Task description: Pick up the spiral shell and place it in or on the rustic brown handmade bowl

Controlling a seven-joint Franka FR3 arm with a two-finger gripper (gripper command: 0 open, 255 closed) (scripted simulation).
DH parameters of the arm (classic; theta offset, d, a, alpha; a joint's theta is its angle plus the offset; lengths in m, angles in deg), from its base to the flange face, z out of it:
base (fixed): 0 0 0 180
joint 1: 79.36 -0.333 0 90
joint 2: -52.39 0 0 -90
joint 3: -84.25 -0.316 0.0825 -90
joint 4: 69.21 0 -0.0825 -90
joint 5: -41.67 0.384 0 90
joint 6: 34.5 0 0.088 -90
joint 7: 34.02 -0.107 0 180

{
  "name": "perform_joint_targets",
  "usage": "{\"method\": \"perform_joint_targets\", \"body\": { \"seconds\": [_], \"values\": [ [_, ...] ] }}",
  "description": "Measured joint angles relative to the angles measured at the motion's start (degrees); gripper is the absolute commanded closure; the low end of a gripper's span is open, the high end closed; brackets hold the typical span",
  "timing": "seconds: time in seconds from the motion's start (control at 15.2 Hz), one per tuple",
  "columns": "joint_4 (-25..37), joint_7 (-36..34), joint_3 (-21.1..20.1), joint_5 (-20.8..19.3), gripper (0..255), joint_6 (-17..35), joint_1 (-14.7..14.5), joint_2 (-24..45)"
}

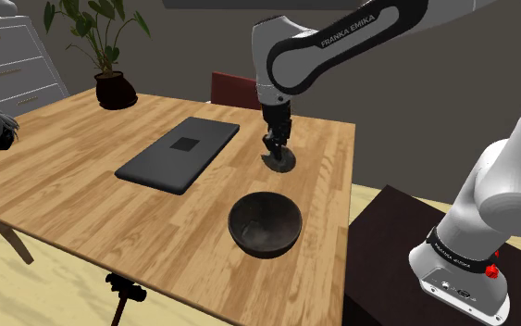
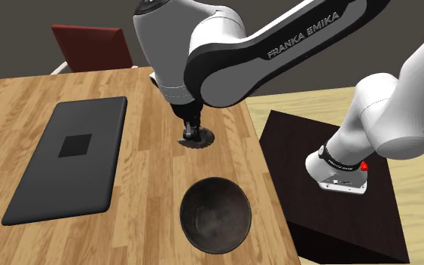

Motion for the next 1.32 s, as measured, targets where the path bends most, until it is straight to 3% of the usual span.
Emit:
{"method": "perform_joint_targets", "body": {
  "seconds": [1.32],
  "values": [
    [9.58, -0.84, -0.56, 1.07, 255, -13.80, -0.61, -4.31]
  ]
}}
